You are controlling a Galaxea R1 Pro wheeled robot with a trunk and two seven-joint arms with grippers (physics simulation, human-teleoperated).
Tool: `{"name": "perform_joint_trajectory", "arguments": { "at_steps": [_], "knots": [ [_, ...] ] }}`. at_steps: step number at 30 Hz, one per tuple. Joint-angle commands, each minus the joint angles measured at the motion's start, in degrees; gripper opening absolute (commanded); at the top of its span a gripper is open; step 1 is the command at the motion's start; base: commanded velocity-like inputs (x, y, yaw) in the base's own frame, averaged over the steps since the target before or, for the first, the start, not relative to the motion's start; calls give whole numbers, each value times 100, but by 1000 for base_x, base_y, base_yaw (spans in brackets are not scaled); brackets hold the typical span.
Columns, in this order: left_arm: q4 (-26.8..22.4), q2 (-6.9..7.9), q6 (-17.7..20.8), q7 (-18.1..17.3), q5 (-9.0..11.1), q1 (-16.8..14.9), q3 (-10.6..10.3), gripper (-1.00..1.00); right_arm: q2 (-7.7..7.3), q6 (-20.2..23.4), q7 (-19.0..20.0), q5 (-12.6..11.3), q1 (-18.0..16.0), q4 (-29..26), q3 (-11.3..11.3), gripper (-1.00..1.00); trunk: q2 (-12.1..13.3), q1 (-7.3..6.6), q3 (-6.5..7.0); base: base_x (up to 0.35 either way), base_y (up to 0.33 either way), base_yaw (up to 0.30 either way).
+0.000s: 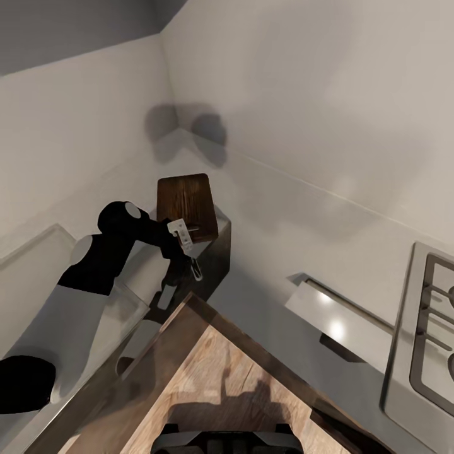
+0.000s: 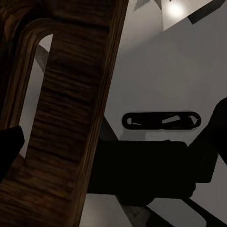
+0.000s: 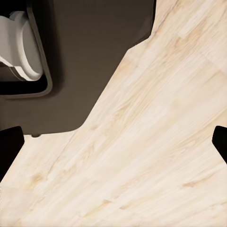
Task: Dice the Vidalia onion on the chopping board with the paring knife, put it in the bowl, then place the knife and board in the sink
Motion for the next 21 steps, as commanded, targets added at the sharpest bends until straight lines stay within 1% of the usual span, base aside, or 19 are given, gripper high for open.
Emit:
{"name": "perform_joint_trajectory", "arguments": {
  "at_steps": [1, 2, 3, 8, 21],
  "knots": [
    [152, 3, 46, -5, -27, -3, -14, 100, 9, -22, 21, -16, -2, 5, -13, 100, -6, 6, -8, 0, 0, 0],
    [155, 11, 45, -5, -27, -3, -14, 100, 12, -22, 21, -16, -2, 5, -14, 100, -6, 6, -8, 0, 0, 0],
    [158, 43, 42, -4, -27, -3, -14, -100, 13, -22, 21, -16, -2, 5, -14, 100, -6, 6, -8, 0, 0, 0],
    [262, 81, 38, 2, -27, -3, -22, -100, 15, -22, 21, -16, -2, 5, -15, 100, -6, 6, -8, 0, 0, 0],
    [301, 82, 29, -6, -33, -3, -30, -100, 15, -22, 21, -16, -2, 6, -15, 100, -6, 6, -8, 0, 0, 0]
  ]
}}
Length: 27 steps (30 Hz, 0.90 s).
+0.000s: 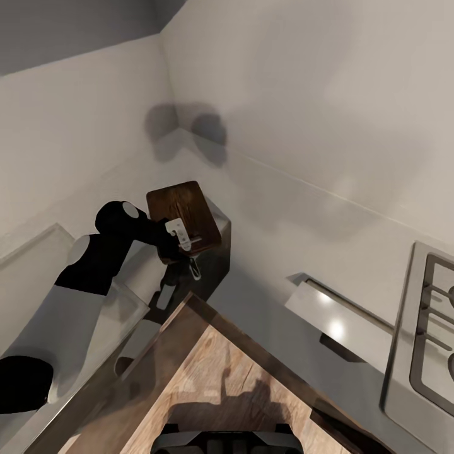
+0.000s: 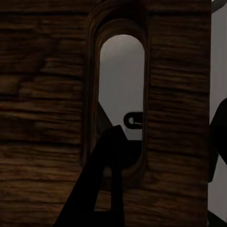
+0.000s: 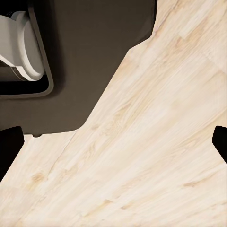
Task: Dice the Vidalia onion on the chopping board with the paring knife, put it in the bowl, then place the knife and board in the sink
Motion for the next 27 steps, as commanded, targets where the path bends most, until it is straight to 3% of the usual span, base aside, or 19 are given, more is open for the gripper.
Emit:
{"name": "perform_joint_trajectory", "arguments": {
  "at_steps": [1, 9, 27],
  "knots": [
    [344, 7, 5, -44, -77, -4, -16, -100, 0, -22, 21, -15, -2, 5, -9, 100, -7, 5, -8, -18, 0, 0],
    [350, 7, 5, -40, -84, -4, -17, -100, 11, -22, 21, -15, -2, 4, -3, 100, -7, 5, -8, -265, 0, 0],
    [300, 7, 17, -35, -105, -4, -3, -100, 61, -154, 21, -15, -2, 13, -9, 100, -7, 5, 133, -2, 0, 0]
  ]
}}
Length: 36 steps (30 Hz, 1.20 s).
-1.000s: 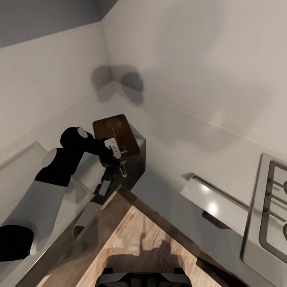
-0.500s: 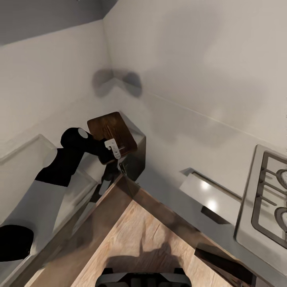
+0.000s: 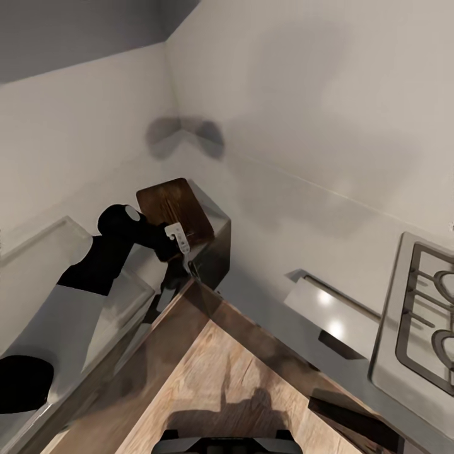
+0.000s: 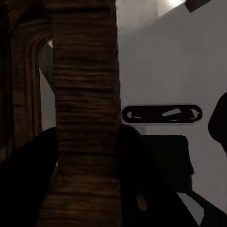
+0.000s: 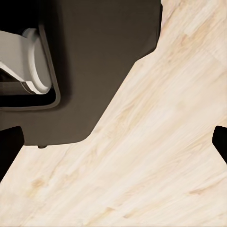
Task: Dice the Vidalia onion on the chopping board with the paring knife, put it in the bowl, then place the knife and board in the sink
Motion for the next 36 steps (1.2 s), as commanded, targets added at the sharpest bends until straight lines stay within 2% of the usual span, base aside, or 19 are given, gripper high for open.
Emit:
{"name": "perform_joint_trajectory", "arguments": {
  "at_steps": [1, 2, 3, 4, 6, 7, 8, 10, 17, 21, 28, 29, 30, 33, 36],
  "knots": [
    [-1632, -23, 604, -55, -1, -3, 348, -100, 26, -22, 21, -15, -2, -3, -9, 100, -8, 3, 2, 0, 0, 0],
    [-1687, -24, 708, -56, -1, -3, 354, -100, 22, -31, 21, -15, -2, -4, -9, 100, -8, 3, 11, 0, 0, 0],
    [-1751, -16, 1068, -42, -32, -3, 346, -100, 19, -48, 21, -15, -2, -4, -9, 100, -8, 3, 20, 0, 0, 0],
    [-1769, -12, 1319, -31, -198, -3, 353, -100, 15, -53, 21, -15, -2, -9, -11, 100, -8, 3, 29, 0, 0, 0],
    [-1798, -24, 1678, -22, -753, -3, 409, -100, -23, -56, 21, -36, -2, -33, -43, 100, -8, 3, 47, 0, 0, 0],
    [-1802, -16, 1784, 65, -932, -3, 516, -100, -26, -58, 21, -40, -2, -37, -55, 100, -8, 3, 56, 0, 0, 0],
    [-1803, -15, 1819, 240, -1003, -3, 587, -100, -26, -121, 21, -43, -2, -39, -60, 100, -8, 3, 65, 0, 0, 0],
    [-1806, -15, 1836, 378, -1032, -3, 616, -100, -20, -227, 21, -49, -2, -42, -61, 100, -8, 3, 81, 0, 0, 0],
    [-1976, -48, 1862, 380, -1032, -3, 598, -100, -33, -259, 21, -50, -2, -48, -62, 100, -8, 3, 142, -4, -1, 0],
    [-1996, -158, 1862, 372, -1036, -3, 601, -100, -27, -259, 21, -43, -2, -95, -59, 100, -8, 3, 178, -248, -95, 0],
    [-1997, -173, 1871, 372, -1038, -3, 613, -100, -26, -267, 21, -22, -2, -263, -53, 100, -8, 3, 191, -310, -97, 0],
    [-1994, -165, 2215, 377, -1038, -3, 613, -100, -58, -701, -24, -16, -2, -390, -57, 100, -8, 3, 191, -303, 0, 0],
    [-1990, -163, 2349, 380, -1037, -3, 613, -100, -61, -830, -37, -15, -2, -557, -61, 100, -8, 3, 191, -273, 0, 0],
    [-1989, -164, 2389, 387, -1037, -3, 636, -100, -62, -881, -41, -24, -2, -647, -62, 100, -8, 3, 191, -290, 0, 0],
    [-1992, -164, 2388, 389, -1038, -3, 807, -100, -62, -883, -41, -24, -2, -654, -62, 100, -8, 3, 191, -324, 0, 0]
  ]
}}
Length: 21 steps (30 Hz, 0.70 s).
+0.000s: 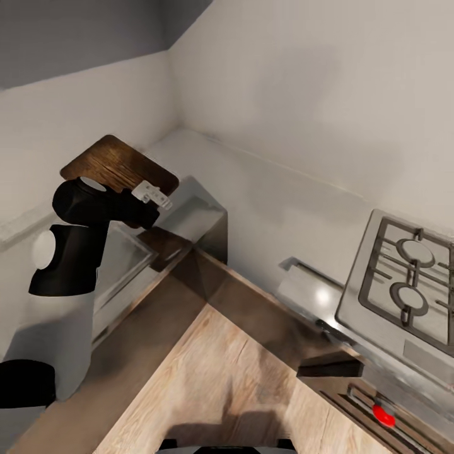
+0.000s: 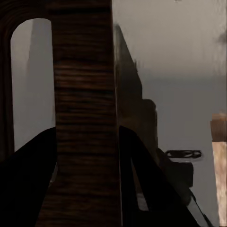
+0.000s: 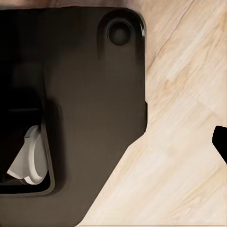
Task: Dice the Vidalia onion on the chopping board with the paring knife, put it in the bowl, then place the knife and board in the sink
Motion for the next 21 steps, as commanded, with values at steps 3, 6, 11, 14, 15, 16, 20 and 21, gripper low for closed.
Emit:
{"name": "perform_joint_trajectory", "arguments": {
  "at_steps": [3, 6, 11, 14, 15, 16, 20, 21],
  "knots": [
    [-3, 4, 19, -53, -78, -7, 86, -100, 1, -20, 22, -16, -2, 3, -12, 100, -10, 0, -8, -326, 0, 0],
    [-2, -3, 19, -49, -80, -7, 206, -100, 1, -20, 24, -14, -2, 3, -12, 100, -10, 0, -8, -326, -52, 0],
    [15, -97, 19, -50, -80, 1, 202, -100, 1, -20, 32, -8, -2, 3, -12, 100, -10, 0, -8, -267, -49, 0],
    [16, -105, 19, -53, -80, 2, 199, -100, 1, -20, 33, -7, -2, 3, -12, 100, -10, 0, -8, -124, -2, 0],
    [9, -107, 19, -53, -80, 2, 201, -100, 1, -20, 33, -7, -2, 3, -12, 100, -10, 0, -8, -281, 0, 0],
    [8, -104, 19, -55, -80, 2, 201, -100, 1, -20, 33, -7, -2, 3, -12, 100, -10, 0, -8, -304, 0, 0],
    [7, -110, 19, -70, -78, 53, 200, -100, -9, -20, 33, -7, -2, 3, -12, 100, -10, 0, -8, -325, 0, 0],
    [5, -105, 19, -71, -78, 64, 201, -100, -8, -20, 33, -7, -2, 3, -12, 100, -10, 0, -8, -329, 0, 0]
  ]
}}
